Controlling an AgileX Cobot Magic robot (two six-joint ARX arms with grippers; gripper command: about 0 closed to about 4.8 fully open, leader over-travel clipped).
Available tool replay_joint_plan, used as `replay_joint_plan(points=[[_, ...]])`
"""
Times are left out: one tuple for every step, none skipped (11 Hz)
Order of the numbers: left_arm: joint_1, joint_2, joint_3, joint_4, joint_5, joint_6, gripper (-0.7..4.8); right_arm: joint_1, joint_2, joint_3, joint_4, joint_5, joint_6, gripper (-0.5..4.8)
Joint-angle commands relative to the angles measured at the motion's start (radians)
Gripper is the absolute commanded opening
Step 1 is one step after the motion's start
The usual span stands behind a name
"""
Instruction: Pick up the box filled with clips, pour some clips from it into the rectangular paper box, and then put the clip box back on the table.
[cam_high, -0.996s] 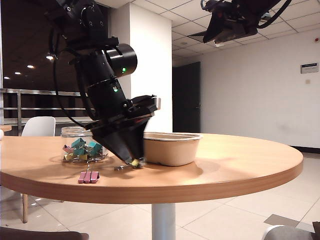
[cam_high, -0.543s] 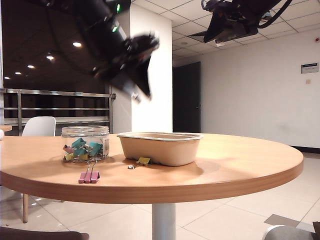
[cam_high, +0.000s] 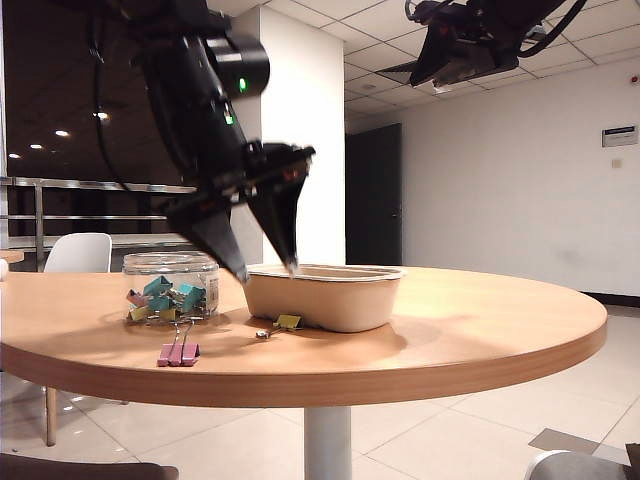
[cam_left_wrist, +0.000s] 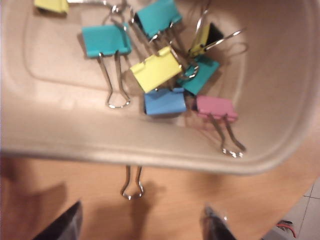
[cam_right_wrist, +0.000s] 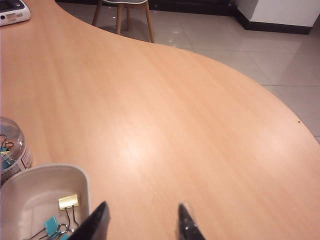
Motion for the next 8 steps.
replay_joint_plan(points=[[-0.006, 0.106, 0.003, 0.119, 0.008, -0.010, 3.15, 0.000, -0.007, 0.005, 0.022, -0.002, 0.001, 1.80], [-0.006, 0.108, 0.003, 0.156, 0.004, -0.011, 3.15, 0.000, -0.007, 0.005, 0.034, -0.002, 0.001, 1.80], [-0.006, 0.112, 0.003, 0.163, 0.005, -0.012, 3.15, 0.000, -0.007, 0.005, 0.038, -0.002, 0.001, 1.80], [-0.006, 0.124, 0.002, 0.166, 0.008, -0.029, 3.15, 0.000, -0.007, 0.009, 0.043, -0.002, 0.001, 1.80], [-0.006, 0.125, 0.002, 0.167, 0.009, -0.029, 3.14, 0.000, -0.007, 0.009, 0.043, -0.002, 0.001, 1.80], [-0.006, 0.130, 0.002, 0.174, 0.009, -0.035, 3.09, 0.000, -0.007, 0.010, 0.043, -0.002, 0.001, 1.80], [-0.007, 0.130, 0.002, 0.165, 0.012, -0.035, 3.05, 0.000, -0.007, 0.010, 0.045, -0.002, 0.001, 1.80], [-0.007, 0.130, 0.002, 0.147, 0.031, -0.035, 2.24, 0.000, -0.007, 0.010, 0.048, -0.002, 0.001, 1.80]])
